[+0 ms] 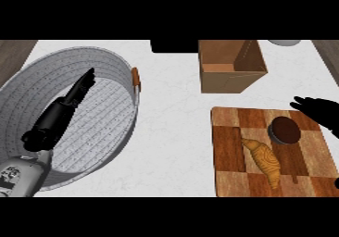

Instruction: Pick the cupcake from the cutting board and place it in the cardboard box

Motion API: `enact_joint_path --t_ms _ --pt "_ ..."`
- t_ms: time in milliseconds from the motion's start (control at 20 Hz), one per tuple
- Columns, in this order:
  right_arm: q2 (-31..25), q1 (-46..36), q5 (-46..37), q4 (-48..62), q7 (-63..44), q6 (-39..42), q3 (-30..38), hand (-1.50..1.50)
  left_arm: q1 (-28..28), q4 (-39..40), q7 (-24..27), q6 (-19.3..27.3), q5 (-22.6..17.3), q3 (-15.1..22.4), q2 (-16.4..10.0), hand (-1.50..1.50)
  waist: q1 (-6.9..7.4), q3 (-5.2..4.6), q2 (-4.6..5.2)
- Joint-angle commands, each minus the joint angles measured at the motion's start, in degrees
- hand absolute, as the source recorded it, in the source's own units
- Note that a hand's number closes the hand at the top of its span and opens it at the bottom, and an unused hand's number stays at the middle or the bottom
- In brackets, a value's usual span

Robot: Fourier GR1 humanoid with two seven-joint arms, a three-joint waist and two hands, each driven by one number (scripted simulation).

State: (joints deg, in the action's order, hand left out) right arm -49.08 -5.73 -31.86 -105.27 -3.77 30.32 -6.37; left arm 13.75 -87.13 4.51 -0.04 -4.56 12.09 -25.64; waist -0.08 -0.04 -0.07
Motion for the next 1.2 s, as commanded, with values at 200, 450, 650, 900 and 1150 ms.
enact_joint_path --t_ms 200,450,650,900,1150 --pt "5.3 -0.7 -5.5 1.6 -2.5 4.8 0.4 -1.5 -0.6 -2.2 -2.1 -0.7 4.6 -0.6 4.3 0.0 0.09 0.04 0.04" --pt "12.5 -3.7 -15.8 7.4 -4.5 -1.9 -5.7 -1.5 0.1 3.8 2.7 -5.3 3.3 -4.9 3.1 0.0 0.35 0.04 0.2" --pt "12.2 -0.8 -18.5 7.7 0.0 -2.1 -2.4 -1.5 -1.4 -1.2 0.6 -6.1 4.4 -6.9 4.6 0.0 0.11 0.04 0.07" --pt "15.3 -7.2 -23.3 14.9 -0.7 -1.5 -4.4 -1.5 -0.3 1.7 1.6 -8.7 4.6 -9.0 4.3 0.0 0.37 0.04 0.13" --pt "17.5 -6.8 -26.4 14.5 -1.7 0.2 -2.7 -1.5 -0.2 1.0 0.0 -7.9 8.5 -8.4 7.4 0.0 0.19 0.03 0.07"
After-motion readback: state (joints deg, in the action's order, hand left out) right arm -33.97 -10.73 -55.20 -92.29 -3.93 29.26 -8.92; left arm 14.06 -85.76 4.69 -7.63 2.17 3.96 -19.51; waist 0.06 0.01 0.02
